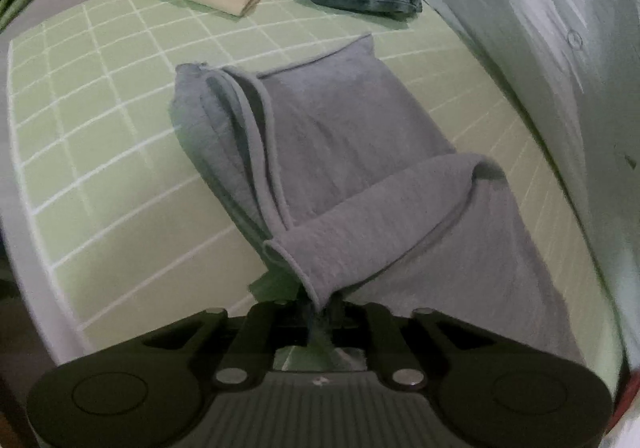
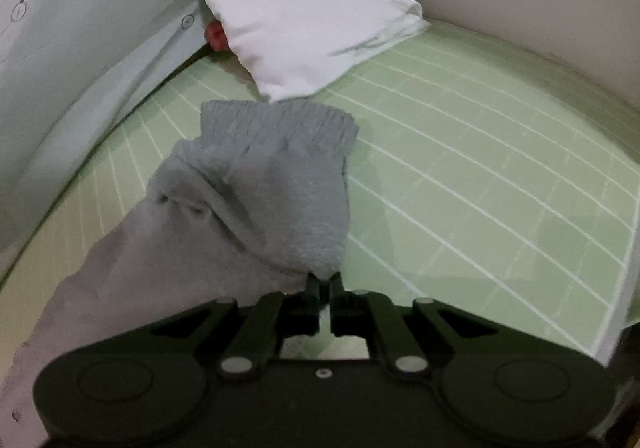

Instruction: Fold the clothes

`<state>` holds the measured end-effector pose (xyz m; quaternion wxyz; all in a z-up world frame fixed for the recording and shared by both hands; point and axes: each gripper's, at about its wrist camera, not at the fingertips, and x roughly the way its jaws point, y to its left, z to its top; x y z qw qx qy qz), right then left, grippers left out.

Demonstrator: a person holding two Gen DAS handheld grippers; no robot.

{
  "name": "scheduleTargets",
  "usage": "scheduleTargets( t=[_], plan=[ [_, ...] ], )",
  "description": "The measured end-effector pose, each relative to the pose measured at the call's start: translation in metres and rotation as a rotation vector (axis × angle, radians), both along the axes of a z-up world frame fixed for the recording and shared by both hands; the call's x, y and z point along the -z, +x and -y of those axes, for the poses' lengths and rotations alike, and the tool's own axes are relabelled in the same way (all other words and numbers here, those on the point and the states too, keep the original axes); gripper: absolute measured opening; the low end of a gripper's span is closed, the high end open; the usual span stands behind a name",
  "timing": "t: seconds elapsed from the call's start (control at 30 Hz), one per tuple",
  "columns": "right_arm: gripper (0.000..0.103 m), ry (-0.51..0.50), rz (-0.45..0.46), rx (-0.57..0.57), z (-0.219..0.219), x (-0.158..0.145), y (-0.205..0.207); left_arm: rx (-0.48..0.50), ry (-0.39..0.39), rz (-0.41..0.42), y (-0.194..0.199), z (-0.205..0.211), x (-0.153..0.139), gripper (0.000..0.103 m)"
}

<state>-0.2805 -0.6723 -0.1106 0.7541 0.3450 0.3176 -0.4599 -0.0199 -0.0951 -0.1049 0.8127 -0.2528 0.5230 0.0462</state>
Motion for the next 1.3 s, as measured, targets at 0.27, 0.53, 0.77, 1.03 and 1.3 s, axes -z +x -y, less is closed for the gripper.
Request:
scheduleTargets(
  t=[0.27, 0.53, 0.77, 1.03, 1.3],
  plan=[
    [0.074, -0.117, -0.084, -0.063, -0.039, -0.012, 0.021, 0.190, 0.237, 0.157, -0.002, 0.006, -0.043, 0.064],
    [0.079, -0.154, -0.058, -0.138, -0.092, -0.014, 0.066, 0.547, 0.343, 0.156, 0.018, 0.034, -0.026, 0.067],
    [0.079, -0.136, -0.056, -0.163, -0.133, -0.005, 0.095, 0.560, 0.329, 0.135, 0.049, 0.016, -0.019, 0.002],
    [0.079, -0.143, -0.103, -0.129, -0.149, -0.001, 0.108, 0.273, 0.324, 0.340, 0.138, -0.035, -0.066, 0.009],
    [0.079, -0.160, -0.144, -0.212, -0.167, -0.005, 0.123, 0.190, 0.329, 0.200, 0.162, -0.050, -0.043, 0.073]
  ],
)
